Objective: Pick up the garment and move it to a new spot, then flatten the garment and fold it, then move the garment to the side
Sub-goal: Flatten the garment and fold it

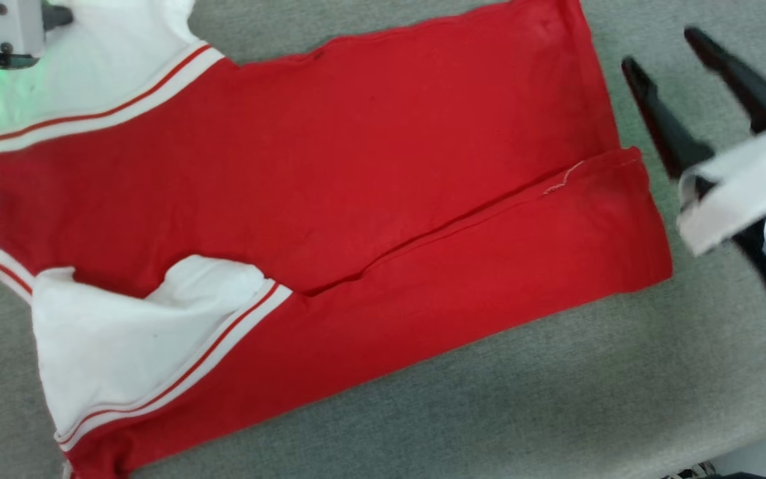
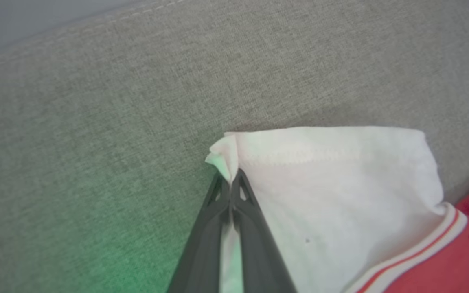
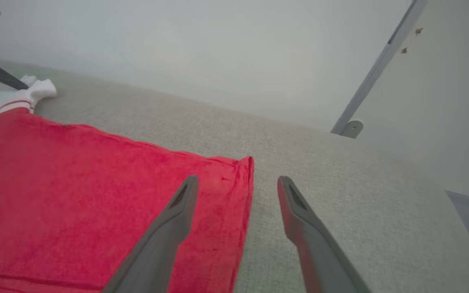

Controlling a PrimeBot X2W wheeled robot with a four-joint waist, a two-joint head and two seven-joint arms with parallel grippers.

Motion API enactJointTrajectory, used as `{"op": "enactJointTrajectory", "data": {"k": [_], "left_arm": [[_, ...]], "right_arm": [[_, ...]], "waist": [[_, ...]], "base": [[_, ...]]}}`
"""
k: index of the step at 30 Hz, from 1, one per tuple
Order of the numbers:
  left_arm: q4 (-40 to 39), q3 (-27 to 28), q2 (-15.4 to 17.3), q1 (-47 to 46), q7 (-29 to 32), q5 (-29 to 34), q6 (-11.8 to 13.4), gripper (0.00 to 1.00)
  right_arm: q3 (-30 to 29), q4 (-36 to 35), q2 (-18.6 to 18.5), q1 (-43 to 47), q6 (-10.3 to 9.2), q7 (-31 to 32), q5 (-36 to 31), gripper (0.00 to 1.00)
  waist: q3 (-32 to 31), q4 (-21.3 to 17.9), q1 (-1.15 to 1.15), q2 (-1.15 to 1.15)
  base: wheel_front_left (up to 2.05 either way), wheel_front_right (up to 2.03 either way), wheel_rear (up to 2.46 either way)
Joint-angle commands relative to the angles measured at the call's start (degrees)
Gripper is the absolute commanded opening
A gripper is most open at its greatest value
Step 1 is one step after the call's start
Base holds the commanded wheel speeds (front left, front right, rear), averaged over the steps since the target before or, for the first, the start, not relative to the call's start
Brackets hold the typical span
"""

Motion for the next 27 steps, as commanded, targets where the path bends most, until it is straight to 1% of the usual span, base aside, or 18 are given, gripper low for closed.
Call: {"op": "enactJointTrajectory", "data": {"k": [1, 3, 5, 9, 12, 14, 16, 18, 22, 23, 24, 25, 27], "left_arm": [[0.05, -1.35, -1.31, 3.18, 0.88, 0.04, -0.44, 0.00], [-0.36, -1.39, -1.79, 2.92, 0.64, -0.20, -0.57, 0.00], [-0.94, -1.56, -2.31, 2.69, 0.41, -0.27, -0.67, 0.00], [-2.58, -1.43, -3.42, 2.35, -0.83, -0.77, -0.79, 0.00], [-3.87, -1.94, -3.75, 2.56, -1.39, -0.95, -0.81, 0.00], [-4.68, -1.96, -3.69, 2.91, -1.76, -1.37, -0.82, 0.00], [-5.66, -1.85, -3.67, 3.36, -2.10, -2.02, -0.81, 0.00], [-6.49, -2.02, -3.40, 3.62, -2.42, -2.39, -0.70, 0.00], [-8.51, -1.73, -2.94, 3.60, -4.66, -3.09, -0.70, 0.00], [-8.94, -1.74, -2.95, 3.88, -5.07, -3.39, -0.70, 0.00], [-9.35, -1.85, -2.94, 4.20, -5.38, -3.68, -0.70, 0.00], [-9.80, -1.98, -2.92, 4.52, -5.76, -3.76, -0.70, 0.00], [-10.57, -1.96, -2.79, 4.76, -7.08, -3.99, -0.71, 0.00]], "right_arm": [[0.72, 0.94, -0.74, -2.94, -0.11, 1.47, 0.97, 1.00], [3.36, 3.70, -1.59, -7.92, -0.11, 5.36, 2.80, 1.00], [5.39, 7.30, -3.13, -13.48, -0.11, 8.12, 2.61, 1.00], [9.68, 15.65, -3.40, -21.55, -0.11, 14.85, 5.04, 1.00], [14.12, 20.75, -4.79, -24.74, -0.11, 21.30, 7.87, 1.00], [16.01, 22.68, -5.00, -26.37, -0.12, 24.01, 10.52, 1.00], [17.25, 24.56, -5.55, -27.52, -0.11, 25.21, 11.78, 1.00], [17.88, 26.73, -5.55, -28.33, -0.11, 25.04, 12.76, 1.00], [18.97, 30.30, -4.45, -30.28, -0.11, 24.43, 14.34, 1.00], [19.55, 31.23, -4.28, -30.40, -0.11, 24.66, 14.66, 0.49], [20.38, 31.94, -4.08, -30.48, -0.11, 24.86, 15.08, 0.19], [20.83, 32.54, -3.97, -30.59, -0.11, 24.66, 15.60, 0.00], [21.37, 33.87, -3.66, -30.86, -0.11, 24.41, 16.73, 0.00]], "waist": [[0.38, 0.86, 0.00, 0.00], [0.67, 1.67, 0.00, 0.00], [0.96, 2.53, 0.00, 0.00], [1.36, 4.17, 0.00, 0.00], [1.41, 5.34, 0.00, 0.00], [1.40, 5.77, 0.00, 0.00], [1.50, 6.20, 0.00, 0.00], [1.69, 6.52, 0.00, 0.00], [2.20, 7.04, 0.00, 0.00], [2.24, 7.21, 0.00, 0.00], [2.19, 7.41, 0.00, 0.00], [2.11, 7.65, 0.00, 0.00], [1.72, 8.14, 0.00, 0.00]], "base": [[0.00, 0.00, 0.00], [0.00, 0.00, 0.00], [0.00, 0.00, 0.00], [0.00, 0.00, 0.00], [0.00, 0.00, 0.00], [0.00, 0.00, 0.00], [0.00, 0.00, 0.00], [0.00, 0.00, 0.00], [0.00, 0.00, 0.00], [0.00, 0.00, 0.00], [0.00, 0.00, 0.00], [0.00, 0.00, 0.00], [0.00, 0.00, 0.00]]}}
